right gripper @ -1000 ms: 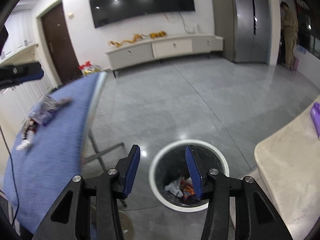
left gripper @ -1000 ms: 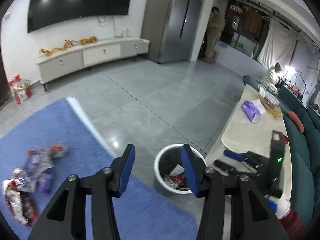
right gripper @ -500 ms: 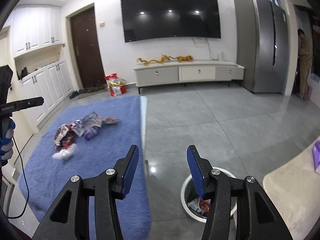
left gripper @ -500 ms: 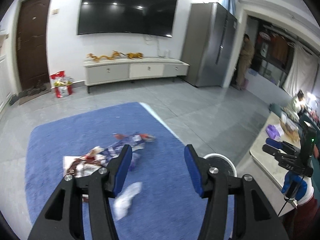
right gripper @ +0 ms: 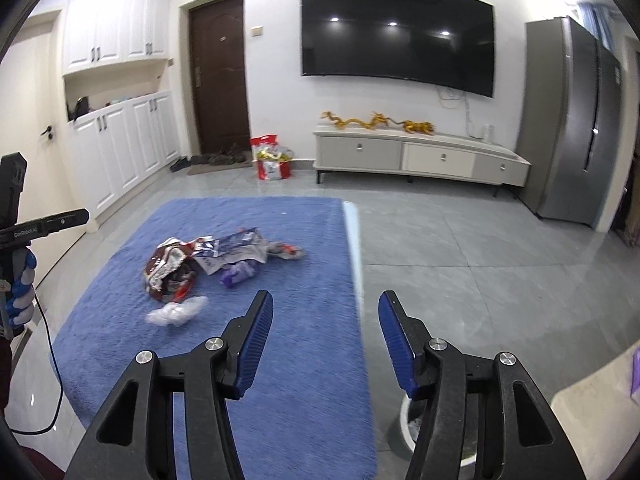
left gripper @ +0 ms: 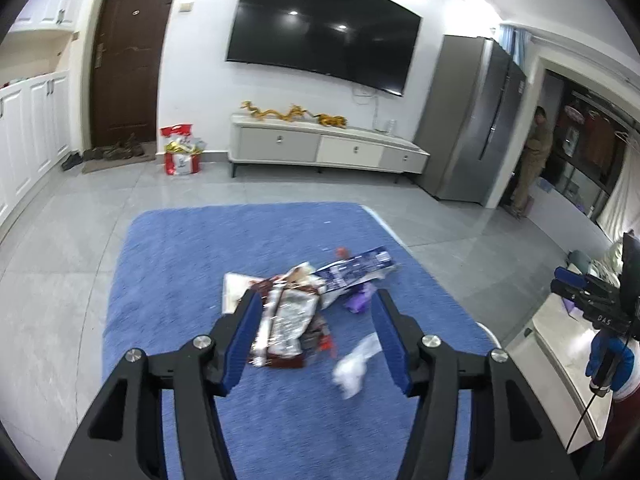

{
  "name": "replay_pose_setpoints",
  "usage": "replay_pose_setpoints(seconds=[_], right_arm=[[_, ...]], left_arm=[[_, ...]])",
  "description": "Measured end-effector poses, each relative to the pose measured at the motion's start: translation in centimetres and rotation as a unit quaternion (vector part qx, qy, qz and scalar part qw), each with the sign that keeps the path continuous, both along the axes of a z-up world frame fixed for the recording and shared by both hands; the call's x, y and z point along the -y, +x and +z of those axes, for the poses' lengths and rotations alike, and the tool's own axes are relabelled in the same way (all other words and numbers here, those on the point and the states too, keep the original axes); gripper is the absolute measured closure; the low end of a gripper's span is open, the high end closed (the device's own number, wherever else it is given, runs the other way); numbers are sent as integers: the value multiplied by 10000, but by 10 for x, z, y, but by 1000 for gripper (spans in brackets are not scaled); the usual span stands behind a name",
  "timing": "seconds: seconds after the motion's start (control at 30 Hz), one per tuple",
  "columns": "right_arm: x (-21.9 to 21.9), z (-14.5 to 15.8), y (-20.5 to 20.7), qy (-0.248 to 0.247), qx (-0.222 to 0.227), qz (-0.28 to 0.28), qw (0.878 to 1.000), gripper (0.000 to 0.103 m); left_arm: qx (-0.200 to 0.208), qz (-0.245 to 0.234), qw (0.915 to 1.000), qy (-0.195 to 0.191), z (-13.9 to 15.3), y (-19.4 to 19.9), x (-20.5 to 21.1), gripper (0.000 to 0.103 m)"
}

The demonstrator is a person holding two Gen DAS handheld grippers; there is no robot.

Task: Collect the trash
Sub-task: 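Move both tools back over the remaining wrappers on the rug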

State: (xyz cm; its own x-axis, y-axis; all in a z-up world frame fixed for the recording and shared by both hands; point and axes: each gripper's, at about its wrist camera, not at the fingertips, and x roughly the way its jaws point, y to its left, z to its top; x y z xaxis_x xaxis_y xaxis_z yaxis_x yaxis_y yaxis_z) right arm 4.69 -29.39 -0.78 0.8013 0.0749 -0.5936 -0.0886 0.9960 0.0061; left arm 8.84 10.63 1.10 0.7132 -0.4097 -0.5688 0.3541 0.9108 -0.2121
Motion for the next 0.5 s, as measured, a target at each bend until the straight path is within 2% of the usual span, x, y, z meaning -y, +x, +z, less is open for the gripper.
replay_pose_setpoints(seconds=[0.2, 0.5], right_arm=[[-34, -7, 30, -92, -147, 401, 9990, 47], [-75, -34, 80, -414, -422, 957, 9937, 41]], left_arm=[[-185, 207, 9994, 182, -30, 7, -29, 45], [-732, 184, 9966, 342, -85, 32, -17, 42]])
